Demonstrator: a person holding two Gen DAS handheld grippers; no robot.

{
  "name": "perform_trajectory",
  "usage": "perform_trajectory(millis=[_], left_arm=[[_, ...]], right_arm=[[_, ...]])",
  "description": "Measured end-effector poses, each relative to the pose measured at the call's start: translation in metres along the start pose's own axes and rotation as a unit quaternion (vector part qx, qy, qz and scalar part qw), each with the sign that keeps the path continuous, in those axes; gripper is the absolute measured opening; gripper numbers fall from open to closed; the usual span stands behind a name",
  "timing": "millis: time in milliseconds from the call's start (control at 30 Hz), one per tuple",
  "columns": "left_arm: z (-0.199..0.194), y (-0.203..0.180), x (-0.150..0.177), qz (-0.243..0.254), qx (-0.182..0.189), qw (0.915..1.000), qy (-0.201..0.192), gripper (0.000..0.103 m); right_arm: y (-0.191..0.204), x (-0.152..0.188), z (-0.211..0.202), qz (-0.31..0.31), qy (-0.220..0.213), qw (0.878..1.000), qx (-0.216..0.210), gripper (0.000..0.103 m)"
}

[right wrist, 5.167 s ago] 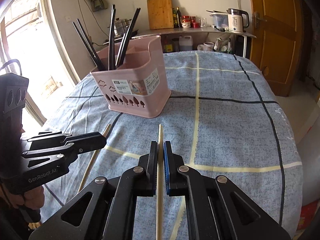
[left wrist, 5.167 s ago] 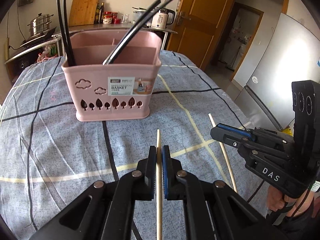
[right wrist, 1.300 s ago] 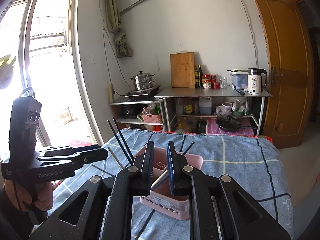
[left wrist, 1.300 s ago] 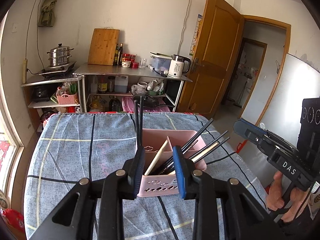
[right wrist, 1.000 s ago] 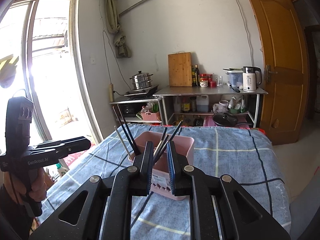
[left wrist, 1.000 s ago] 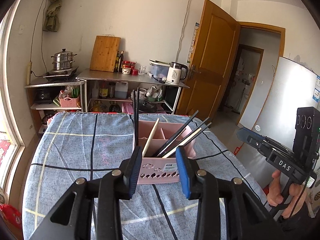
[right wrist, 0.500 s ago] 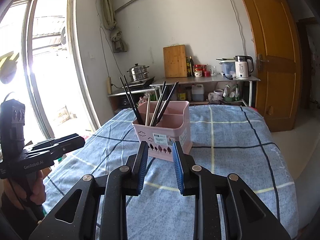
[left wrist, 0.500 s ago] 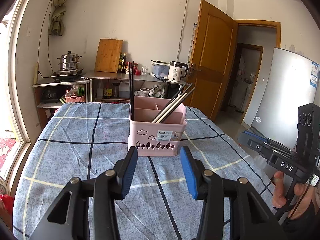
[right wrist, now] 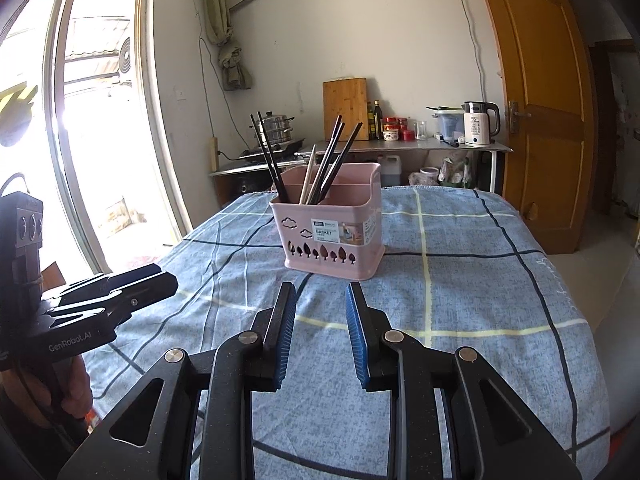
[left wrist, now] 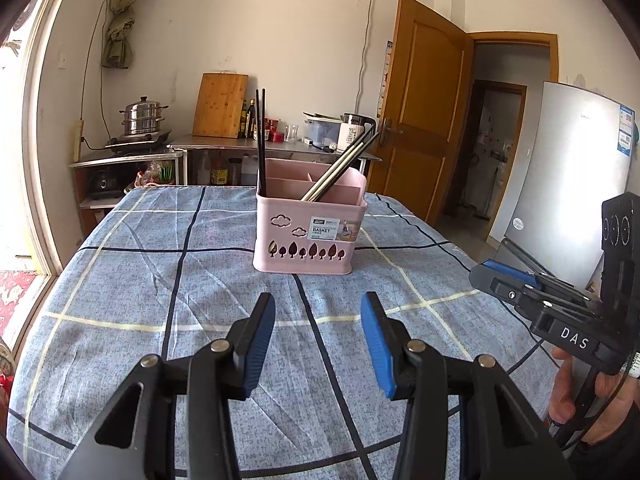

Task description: Organize utensils

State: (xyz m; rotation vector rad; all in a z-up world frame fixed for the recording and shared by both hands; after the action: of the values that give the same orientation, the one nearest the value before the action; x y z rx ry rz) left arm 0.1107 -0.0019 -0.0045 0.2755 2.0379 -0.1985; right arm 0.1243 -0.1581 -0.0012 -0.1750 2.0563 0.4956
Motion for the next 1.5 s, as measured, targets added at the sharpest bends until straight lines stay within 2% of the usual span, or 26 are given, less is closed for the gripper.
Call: perform_trajectory(millis=[200,733,1500], left_arm=[[-0.001,-0.004,0.009,0.005,-0.01,0.9999,0.004,0.047],[0.003,-0.009,0.014,0.01,-0.017,0.9998,-0.004,0.047],[0.008,-0.01,0.018,0.011,-0.024,0.9997,0.002,0.047]], right_arm=[[0.0,0.013,0.003,-0.012,0.007,1.0,0.013,0.027],[-0.002,0.021,0.003,-0.016,0.002,1.0,0.027,0.027],[-0.002,0.018,0.001,-0.02,-0.005,0.999,0.033,0.027]])
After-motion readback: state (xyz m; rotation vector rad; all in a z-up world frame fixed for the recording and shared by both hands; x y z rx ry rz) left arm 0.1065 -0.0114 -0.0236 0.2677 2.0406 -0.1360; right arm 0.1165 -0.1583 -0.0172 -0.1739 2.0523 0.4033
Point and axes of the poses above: each gripper's, at about its wrist camera, not at the fingertips, and z roughly the way its jaws point, y to its left, x to its underside, the point moved 10 cm from there along z, roughly the way its jaws point, and after that the axes turned 9 degrees about z, right-handed, at the moved point
